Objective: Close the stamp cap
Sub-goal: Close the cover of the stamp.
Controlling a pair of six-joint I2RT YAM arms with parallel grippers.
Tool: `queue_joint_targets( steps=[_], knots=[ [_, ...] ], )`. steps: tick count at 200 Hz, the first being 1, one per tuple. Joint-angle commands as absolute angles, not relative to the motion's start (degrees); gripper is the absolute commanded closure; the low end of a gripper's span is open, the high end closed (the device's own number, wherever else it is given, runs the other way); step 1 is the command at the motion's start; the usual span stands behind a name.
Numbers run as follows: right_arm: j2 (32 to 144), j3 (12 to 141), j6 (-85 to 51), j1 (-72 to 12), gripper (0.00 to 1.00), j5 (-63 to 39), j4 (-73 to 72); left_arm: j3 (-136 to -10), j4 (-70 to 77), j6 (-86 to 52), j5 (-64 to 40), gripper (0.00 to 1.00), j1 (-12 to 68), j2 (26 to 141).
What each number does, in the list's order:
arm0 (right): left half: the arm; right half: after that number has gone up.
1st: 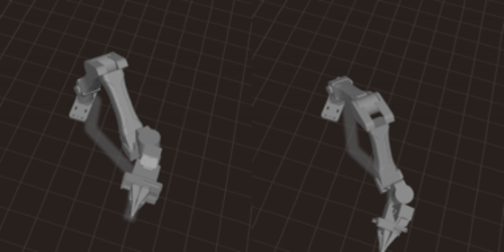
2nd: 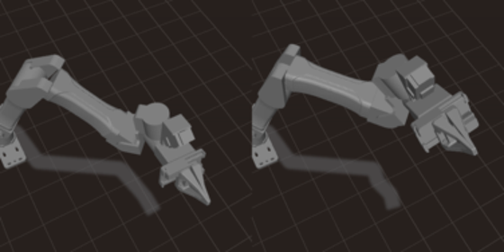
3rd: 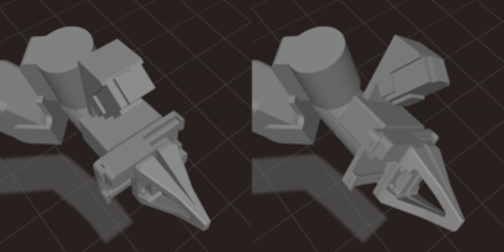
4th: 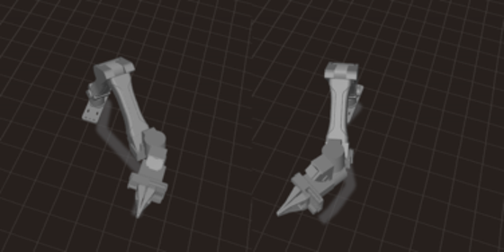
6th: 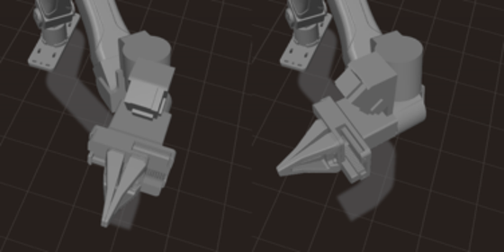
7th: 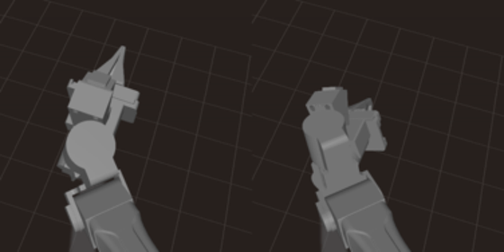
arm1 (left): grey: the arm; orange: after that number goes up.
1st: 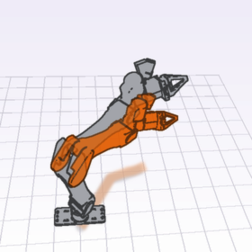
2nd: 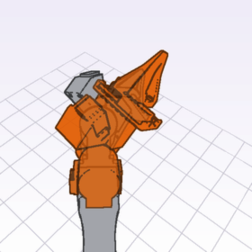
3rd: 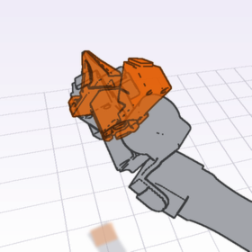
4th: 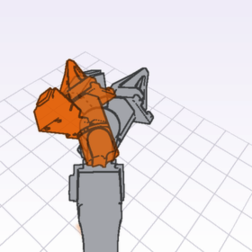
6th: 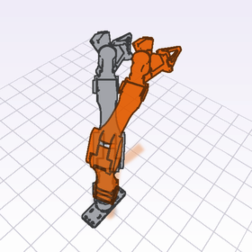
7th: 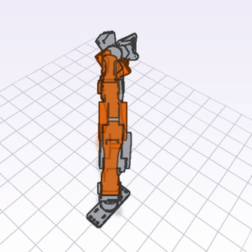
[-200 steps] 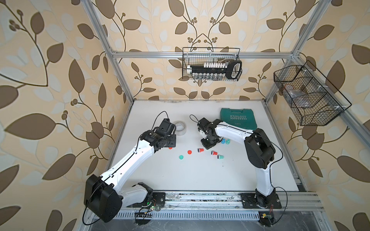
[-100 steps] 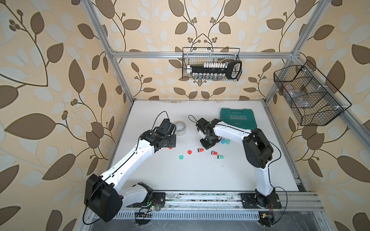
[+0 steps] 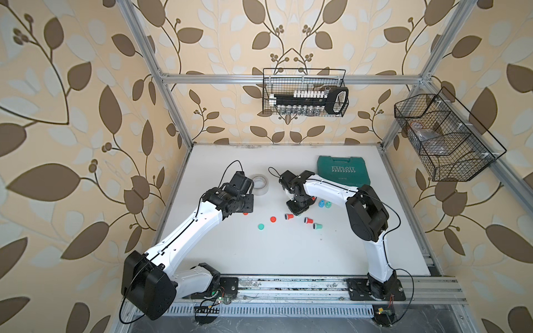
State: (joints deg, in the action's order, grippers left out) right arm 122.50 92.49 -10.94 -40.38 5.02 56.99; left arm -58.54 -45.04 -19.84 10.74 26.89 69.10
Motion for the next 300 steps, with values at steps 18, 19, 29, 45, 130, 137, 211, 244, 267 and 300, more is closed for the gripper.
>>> queue_joint_targets(
  steps=[18,19,29,45,130,137,211,244,267,300],
  knots=[
    [140.2,83.4,-11.6,-42.0,1.00,0.0,57.9,-60.5,-45.8,-19.1,11.0,0.36,26.5,68.7],
    [140.2,83.4,-11.6,-42.0,1.00,0.0,57.9,-60.5,-45.8,-19.1,11.0,0.36,26.5,68.7],
    [140.1,83.1,-11.7,-42.0,1.00,-0.3,57.7,-60.5,-45.9,-19.1,10.9,0.36,26.5,68.7],
    [139.5,82.9,-11.8,-42.0,1.00,-0.7,57.3,-60.5,-46.0,-19.1,11.0,0.36,26.5,68.7],
    [128.6,91.3,-12.9,-40.7,1.00,0.9,60.0,-60.3,-46.0,-19.2,10.8,0.36,26.5,68.3],
    [127.5,92.3,-13.0,-40.7,1.00,1.3,60.7,-60.3,-46.0,-19.2,10.7,0.36,26.5,68.3],
    [117.8,95.5,-12.2,-35.8,1.00,4.2,64.7,-60.2,-45.7,-19.2,10.1,0.36,26.5,68.3],
    [114.1,91.2,-11.6,-32.6,1.00,4.0,64.0,-60.3,-45.5,-19.2,9.7,0.36,26.5,68.6],
    [111.4,86.9,-11.6,-30.4,1.00,3.3,62.5,-60.4,-45.5,-19.2,9.3,0.36,26.5,68.8],
    [107.4,79.4,-12.0,-27.4,1.00,2.6,59.5,-60.3,-45.5,-19.2,9.1,0.36,26.5,69.0]
  ],
)
